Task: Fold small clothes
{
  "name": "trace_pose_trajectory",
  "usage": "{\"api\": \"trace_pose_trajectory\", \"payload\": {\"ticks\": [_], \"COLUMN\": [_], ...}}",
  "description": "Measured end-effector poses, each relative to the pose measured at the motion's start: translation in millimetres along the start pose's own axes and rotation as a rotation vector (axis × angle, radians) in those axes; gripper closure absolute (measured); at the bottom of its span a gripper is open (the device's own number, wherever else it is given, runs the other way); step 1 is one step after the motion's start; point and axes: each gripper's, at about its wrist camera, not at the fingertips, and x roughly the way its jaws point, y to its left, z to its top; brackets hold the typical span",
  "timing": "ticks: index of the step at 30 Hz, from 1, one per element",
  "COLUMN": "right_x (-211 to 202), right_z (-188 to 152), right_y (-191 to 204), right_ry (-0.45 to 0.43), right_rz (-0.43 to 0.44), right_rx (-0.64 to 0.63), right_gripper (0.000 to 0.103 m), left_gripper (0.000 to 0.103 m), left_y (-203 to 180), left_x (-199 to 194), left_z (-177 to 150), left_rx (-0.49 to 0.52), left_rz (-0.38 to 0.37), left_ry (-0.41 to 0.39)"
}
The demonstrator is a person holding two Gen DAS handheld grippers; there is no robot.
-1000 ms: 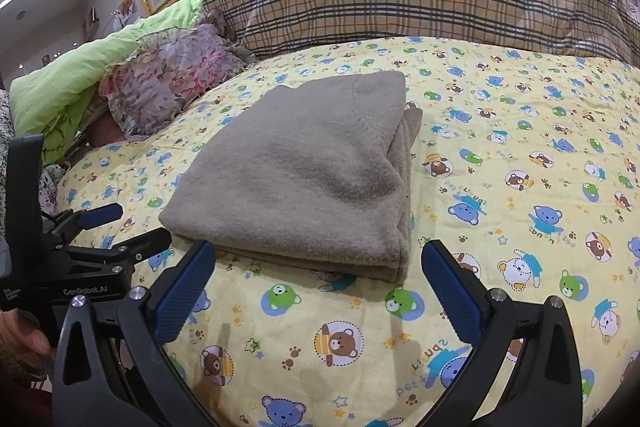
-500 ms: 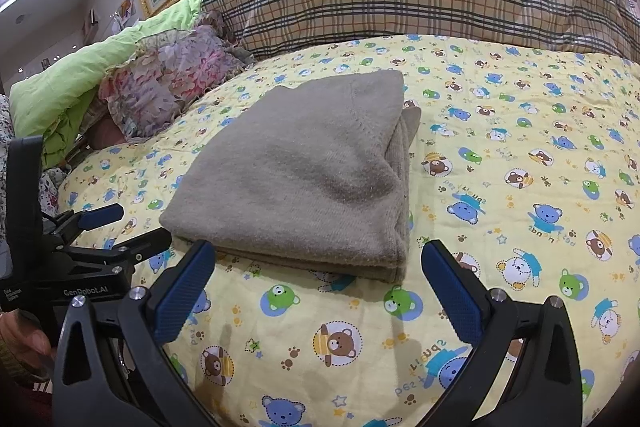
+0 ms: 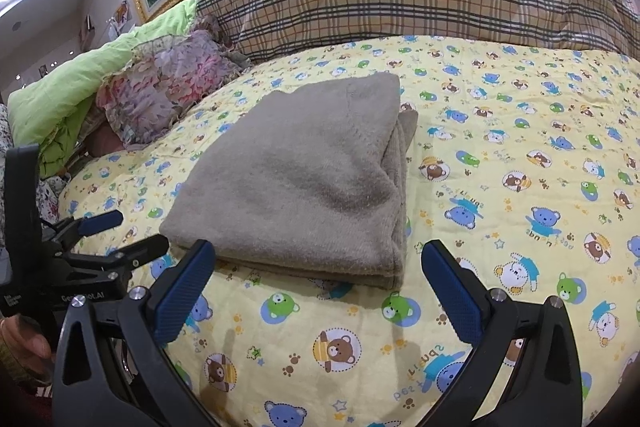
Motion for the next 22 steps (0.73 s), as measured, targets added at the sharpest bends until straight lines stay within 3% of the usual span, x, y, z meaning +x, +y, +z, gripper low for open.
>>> {"api": "trace_pose_trajectory", "payload": {"ticks": [22], "right_x": [8], "right_z": [16], "right_y": [-1], "right_ry": [0.013], "right_rz": [0.031], "right_rx": [0.0], "right_gripper": [0.0], "left_gripper": [0.002], "left_y": [-3], "left_x": [5], "left_z": [5], "left_rx": [-0.015], "left_rz": [-0.014], "left_ry": [0.007]}}
